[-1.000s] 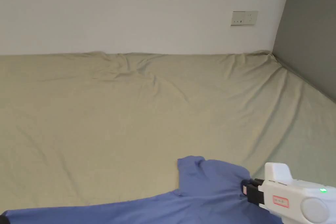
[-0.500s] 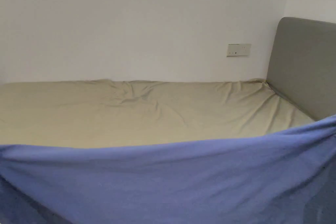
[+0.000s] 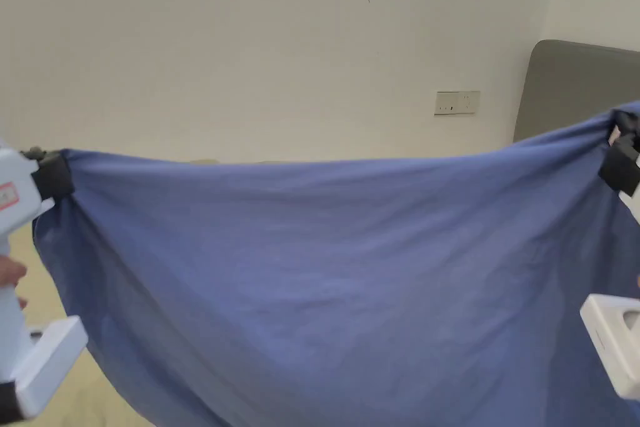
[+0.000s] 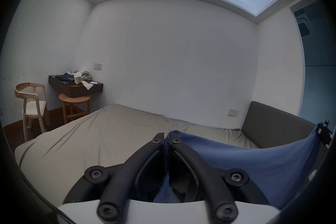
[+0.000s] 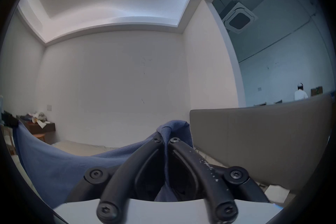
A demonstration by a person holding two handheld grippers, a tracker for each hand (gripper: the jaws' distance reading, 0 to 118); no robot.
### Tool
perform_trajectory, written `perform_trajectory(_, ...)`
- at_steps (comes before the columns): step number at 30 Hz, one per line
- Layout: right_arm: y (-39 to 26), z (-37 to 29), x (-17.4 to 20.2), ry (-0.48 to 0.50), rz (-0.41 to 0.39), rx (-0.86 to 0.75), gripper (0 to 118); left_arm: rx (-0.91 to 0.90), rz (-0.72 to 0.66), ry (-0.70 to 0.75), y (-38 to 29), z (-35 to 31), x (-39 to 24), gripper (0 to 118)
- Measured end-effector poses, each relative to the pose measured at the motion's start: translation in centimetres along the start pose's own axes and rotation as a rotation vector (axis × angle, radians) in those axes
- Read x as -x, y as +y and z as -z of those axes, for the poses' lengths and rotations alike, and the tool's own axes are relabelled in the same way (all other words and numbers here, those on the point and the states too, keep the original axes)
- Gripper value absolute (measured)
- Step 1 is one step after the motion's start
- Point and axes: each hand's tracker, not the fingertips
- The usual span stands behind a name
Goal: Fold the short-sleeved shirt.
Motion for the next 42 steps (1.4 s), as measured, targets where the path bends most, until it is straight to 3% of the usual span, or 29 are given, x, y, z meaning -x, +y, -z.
perform_trajectory(6, 1.1, 7.8, 0.1, -0.024, 0.017, 0.009, 3, 0.002, 0.074, 0.011, 2.6, 6.5, -3.1, 2)
perform_trajectory(10, 2.0, 11.7, 0.4, -0.051, 0.047, 0.005, 3, -0.006, 0.052, -0.004, 4.0, 10.7, -4.2, 2)
perform_trajectory(15, 3.7, 15.9, 1.4, -0.079, 0.012, -0.021, 3, -0.057, 0.106, 0.024, 6.4, 14.8, -4.9, 2)
perform_trajectory(19, 4.6, 19.0, 1.8, -0.1, 0.026, -0.03, 3, -0.085, 0.061, 0.026, 8.0, 15.0, -5.7, 2)
perform_trajectory(26, 5.7, 23.3, 2.6, -0.1, -0.009, -0.009, 3, -0.095, 0.141, 0.052, 10.6, 17.5, -8.7, 2)
perform_trajectory(28, 5.9, 24.1, 2.8, -0.089, 0.028, 0.001, 3, -0.091, 0.14, 0.061, 10.8, 17.0, -9.2, 2)
perform_trajectory(30, 5.7, 24.6, 3.5, -0.097, 0.004, -0.013, 3, -0.081, 0.126, 0.069, 11.0, 17.3, -9.5, 2)
perform_trajectory(31, 5.7, 24.9, 3.8, -0.092, -0.023, -0.015, 3, -0.078, 0.133, 0.074, 11.3, 20.4, -9.0, 2)
perform_trajectory(33, 5.5, 26.2, 3.7, -0.077, -0.005, 0.008, 3, -0.061, 0.133, 0.073, 11.2, 21.4, -8.8, 2)
perform_trajectory(36, 4.7, 27.0, 3.3, -0.046, 0.155, 0.06, 3, -0.024, 0.153, 0.074, 9.5, 22.5, -8.2, 2)
perform_trajectory(39, 2.6, 26.9, 3.9, -0.041, -0.008, 0.096, 3, 0.027, 0.099, 0.051, 6.5, 20.9, -8.4, 2)
perform_trajectory(41, 0.6, 26.4, 3.6, -0.014, 0.006, 0.108, 3, 0.054, 0.056, 0.031, 4.5, 20.4, -7.8, 2)
perform_trajectory(42, -0.6, 26.0, 3.3, -0.013, 0.067, 0.129, 3, 0.058, 0.071, 0.03, 3.6, 20.2, -7.6, 2)
